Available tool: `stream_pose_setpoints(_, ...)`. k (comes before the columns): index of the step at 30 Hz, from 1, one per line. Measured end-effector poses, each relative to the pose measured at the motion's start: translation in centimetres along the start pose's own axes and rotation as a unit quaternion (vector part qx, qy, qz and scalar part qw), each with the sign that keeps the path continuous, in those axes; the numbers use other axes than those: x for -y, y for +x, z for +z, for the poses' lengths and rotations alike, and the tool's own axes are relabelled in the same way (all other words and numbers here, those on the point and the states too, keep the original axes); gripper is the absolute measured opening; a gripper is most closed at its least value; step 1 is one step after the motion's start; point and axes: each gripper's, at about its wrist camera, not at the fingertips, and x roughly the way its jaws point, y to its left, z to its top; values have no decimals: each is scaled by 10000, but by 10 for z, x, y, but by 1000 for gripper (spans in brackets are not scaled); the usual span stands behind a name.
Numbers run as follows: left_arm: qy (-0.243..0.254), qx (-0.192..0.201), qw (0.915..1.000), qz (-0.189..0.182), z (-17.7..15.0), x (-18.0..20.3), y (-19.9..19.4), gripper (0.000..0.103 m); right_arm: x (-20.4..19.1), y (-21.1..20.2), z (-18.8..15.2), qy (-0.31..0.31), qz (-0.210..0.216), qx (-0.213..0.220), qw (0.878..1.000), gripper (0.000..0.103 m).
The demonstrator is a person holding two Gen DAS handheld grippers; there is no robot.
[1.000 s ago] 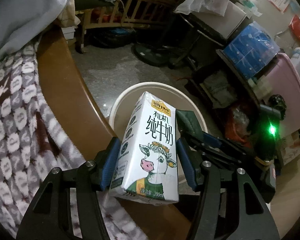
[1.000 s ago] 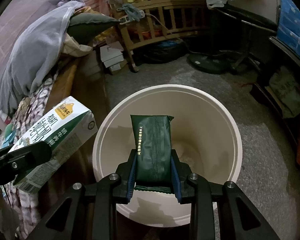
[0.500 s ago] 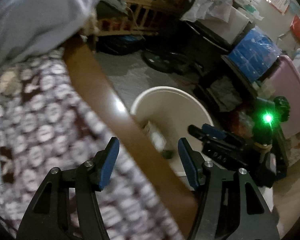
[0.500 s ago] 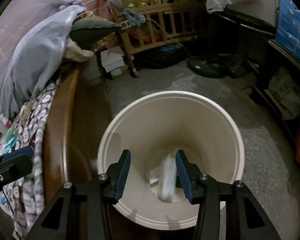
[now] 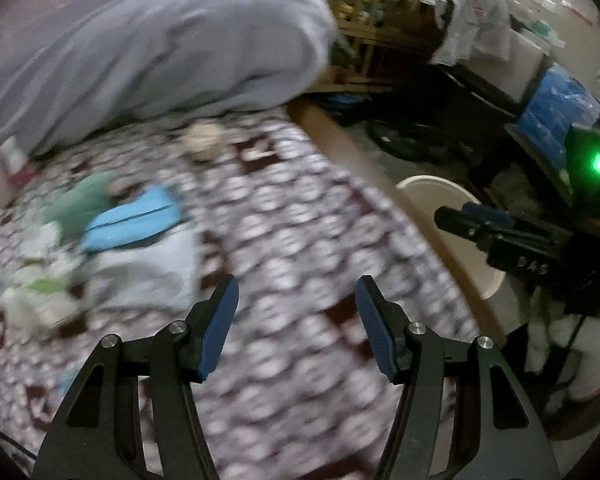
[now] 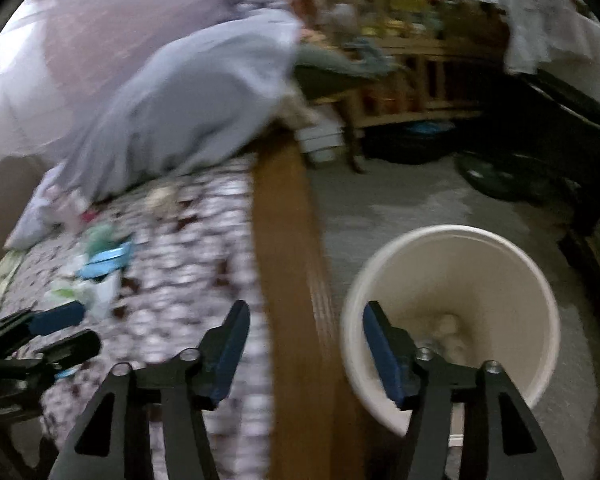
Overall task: Collect trash
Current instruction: 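Return both open grippers to the bed clutter, then grasp the blue wrapper with the left gripper while the right grasps the white snack bag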
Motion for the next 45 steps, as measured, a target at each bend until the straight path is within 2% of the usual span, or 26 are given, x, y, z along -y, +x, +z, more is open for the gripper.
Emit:
stream_pose_setpoints(5, -402, -73, 9985, 372, -26, -58, -24, 60, -66, 11, -2, -570, 526, -181, 9968, 58)
stream_pose_setpoints(9, -966, -203, 9930, 648, -57, -111, -39, 60, -113, 28, -7, -1006, 944, -397, 9896, 59)
stream_pose_setpoints(14, -1667, -347, 9830, 686, -85, -150, -47, 60, -173, 64, -11, -1713, 1385, -642, 9733, 60)
stream_pose_setpoints(17, -1923, -364, 9786, 630, -93, -159, -49, 60, -200, 91, -4, -2020, 1380, -708, 9670, 63)
stream_pose_setpoints(19, -2106, -341, 9751, 603, -97, -164, -49, 60, -205, 112, 7, -1903, 1317, -743, 9700, 63)
stream_pose_setpoints(22, -2261, -372, 9723, 466, -99, -166, -45, 60, -202, 138, 17, -1487, 1436, -887, 9744, 62)
stream_pose_setpoints(24, -2268, -402, 9723, 406, -100, -164, -41, 60, -202, 157, 18, -1184, 1595, -1171, 9731, 48)
stream_pose_setpoints(26, -2296, -399, 9718, 363, -101, -166, -37, 60, -201, 149, 13, -1061, 1762, -1238, 9708, 37)
stream_pose_setpoints(27, -2331, -398, 9710, 345, -100, -168, -35, 60, -204, 142, 10, -1084, 1853, -1314, 9678, 27)
stream_pose_setpoints(28, -2367, -402, 9702, 326, -100, -170, -32, 60, -204, 135, 6, -1070, 1992, -1416, 9638, 23)
stream_pose_setpoints(30, -2442, -416, 9684, 278, -99, -173, -25, 60, -205, 120, -7, -1143, 2159, -1537, 9574, 23)
stream_pose_setpoints(32, -2495, -455, 9670, 245, -98, -175, -18, 60, -205, 104, -16, -1411, 1938, -1432, 9602, 23)
stream_pose_setpoints(33, -2511, -467, 9666, 213, -97, -175, -14, 60, -205, 100, -17, -1454, 1864, -1347, 9623, 24)
stream_pose_setpoints(34, -2527, -467, 9663, 178, -96, -175, -11, 60, -203, 95, -15, -1495, 1805, -1213, 9645, 30)
stream_pose_setpoints(35, -2542, -461, 9659, 153, -95, -174, -8, 60, -201, 92, -13, -1521, 1749, -1105, 9665, 37)
stream_pose_setpoints(36, -2566, -445, 9654, 112, -94, -174, -5, 60, -201, 90, -11, -1548, 1699, -1036, 9677, 50)
stream_pose_setpoints(38, -2581, -400, 9653, -13, -93, -174, 1, 59, -202, 90, -7, -1637, 1695, -1021, 9665, 56)
stream_pose_setpoints(39, -2591, -455, 9648, -39, -94, -174, 5, 55, -205, 93, -6, -1673, 1726, -1049, 9650, 56)
stream_pose_setpoints(40, -2632, -539, 9632, -58, -95, -176, 9, 42, -209, 96, -6, -1728, 1761, -1070, 9631, 58)
stream_pose_setpoints(41, -2642, -586, 9627, -92, -96, -179, 10, 42, -216, 99, -6, -1863, 1790, -1062, 9602, 60)
stream_pose_setpoints(43, -2579, -579, 9643, -136, -97, -182, 5, 33, -231, 101, -8, -2208, 1821, -998, 9530, 76)
stream_pose_setpoints(45, -2485, -562, 9670, -47, -98, -185, -5, 31, -245, 106, -8, -2509, 1845, -971, 9453, 78)
